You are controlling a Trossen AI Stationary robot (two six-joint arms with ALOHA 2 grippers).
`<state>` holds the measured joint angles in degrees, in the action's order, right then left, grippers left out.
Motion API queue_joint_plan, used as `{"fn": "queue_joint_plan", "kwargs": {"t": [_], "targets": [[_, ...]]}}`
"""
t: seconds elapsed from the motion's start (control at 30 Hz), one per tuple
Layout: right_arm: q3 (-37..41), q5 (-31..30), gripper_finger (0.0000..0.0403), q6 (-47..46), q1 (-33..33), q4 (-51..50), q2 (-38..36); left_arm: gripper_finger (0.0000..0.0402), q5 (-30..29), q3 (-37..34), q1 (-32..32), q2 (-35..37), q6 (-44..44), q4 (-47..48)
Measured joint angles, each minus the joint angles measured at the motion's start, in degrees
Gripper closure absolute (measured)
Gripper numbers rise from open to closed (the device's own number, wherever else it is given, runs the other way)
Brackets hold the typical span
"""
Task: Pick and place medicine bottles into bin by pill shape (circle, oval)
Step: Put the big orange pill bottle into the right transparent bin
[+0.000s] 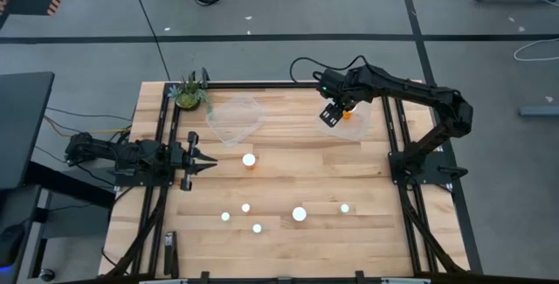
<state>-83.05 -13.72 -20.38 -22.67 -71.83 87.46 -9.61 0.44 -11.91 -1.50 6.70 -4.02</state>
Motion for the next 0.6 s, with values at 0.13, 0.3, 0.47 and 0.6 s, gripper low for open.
{"fn": "queue_joint_plan", "kwargs": {"t": [0.13,0.3,0.47,0.6], "targets": [[1.54,0.00,0.0175,0.39,-0.98,0.24,0.00,0.0340,0.00,0.00,0.00,0.00,0.00,0.01],[5.56,0.02,0.0175,1.57,-2.11,3.56,0.02,0.0345,0.00,-0.01,0.01,0.00,-0.02,0.01],[9.10,0.41,0.0175,3.04,-3.90,7.68,0.02,0.0349,0.00,0.00,-0.01,0.00,-0.01,0.00],[11.53,0.96,0.0175,3.04,-5.27,7.88,0.02,0.0345,0.00,-0.01,0.01,0.02,-0.02,-0.01]]}}
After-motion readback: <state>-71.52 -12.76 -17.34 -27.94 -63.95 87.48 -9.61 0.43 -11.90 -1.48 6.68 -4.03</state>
